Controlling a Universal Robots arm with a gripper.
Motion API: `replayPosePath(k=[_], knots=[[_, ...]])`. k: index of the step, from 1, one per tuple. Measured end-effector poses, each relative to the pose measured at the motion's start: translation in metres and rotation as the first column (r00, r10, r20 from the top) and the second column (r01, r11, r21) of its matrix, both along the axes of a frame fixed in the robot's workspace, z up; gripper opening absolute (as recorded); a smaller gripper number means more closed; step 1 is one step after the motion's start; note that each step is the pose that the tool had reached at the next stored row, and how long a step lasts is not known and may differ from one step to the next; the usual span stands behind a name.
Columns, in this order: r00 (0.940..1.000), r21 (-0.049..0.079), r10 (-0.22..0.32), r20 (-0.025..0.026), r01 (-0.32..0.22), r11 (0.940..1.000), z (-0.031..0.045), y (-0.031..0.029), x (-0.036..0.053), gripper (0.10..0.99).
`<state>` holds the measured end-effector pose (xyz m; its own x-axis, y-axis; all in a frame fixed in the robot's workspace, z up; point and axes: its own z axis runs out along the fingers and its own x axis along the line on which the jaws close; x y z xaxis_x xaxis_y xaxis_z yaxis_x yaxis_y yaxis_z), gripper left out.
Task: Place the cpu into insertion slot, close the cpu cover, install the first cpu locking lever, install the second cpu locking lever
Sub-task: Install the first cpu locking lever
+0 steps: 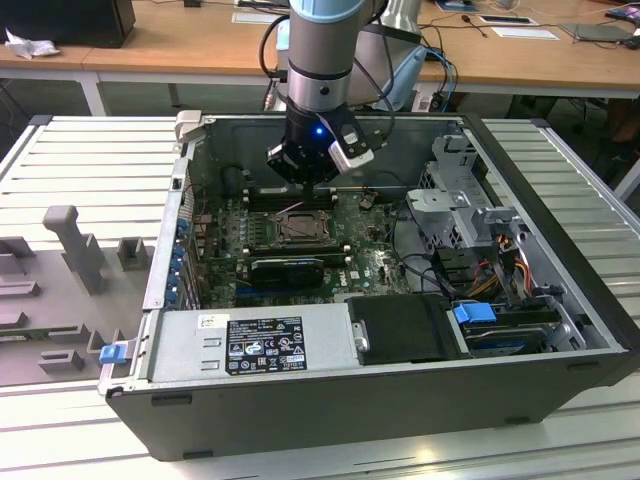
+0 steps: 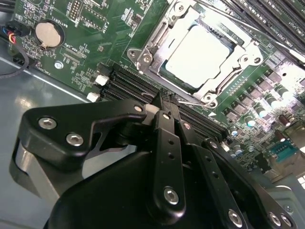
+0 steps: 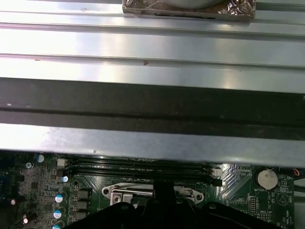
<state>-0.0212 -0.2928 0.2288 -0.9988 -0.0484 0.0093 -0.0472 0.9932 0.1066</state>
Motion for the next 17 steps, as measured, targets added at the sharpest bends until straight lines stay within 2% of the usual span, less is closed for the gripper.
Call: replayPosePath(k=[6, 7, 9, 10, 11, 17], knots=[[1.0000, 0.024, 0.000, 0.0027, 0.000, 0.9997, -0.0016, 0.0001, -0.0030, 0.106], [1.0000, 0.025, 0.000, 0.0063, -0.001, 0.9997, -0.0028, 0.0001, -0.0031, 0.106], [0.9995, 0.025, 0.015, 0.0267, -0.016, 0.9996, -0.0048, 0.0006, -0.0031, 0.106], [0.9991, 0.025, 0.027, 0.0320, -0.028, 0.9993, -0.0057, 0.0011, -0.0032, 0.106], [0.9986, 0.025, 0.040, 0.0344, -0.041, 0.9989, -0.0068, 0.0016, -0.0031, 0.106], [0.9974, 0.025, 0.064, 0.0343, -0.065, 0.9976, -0.0113, 0.0022, -0.0002, 0.106]])
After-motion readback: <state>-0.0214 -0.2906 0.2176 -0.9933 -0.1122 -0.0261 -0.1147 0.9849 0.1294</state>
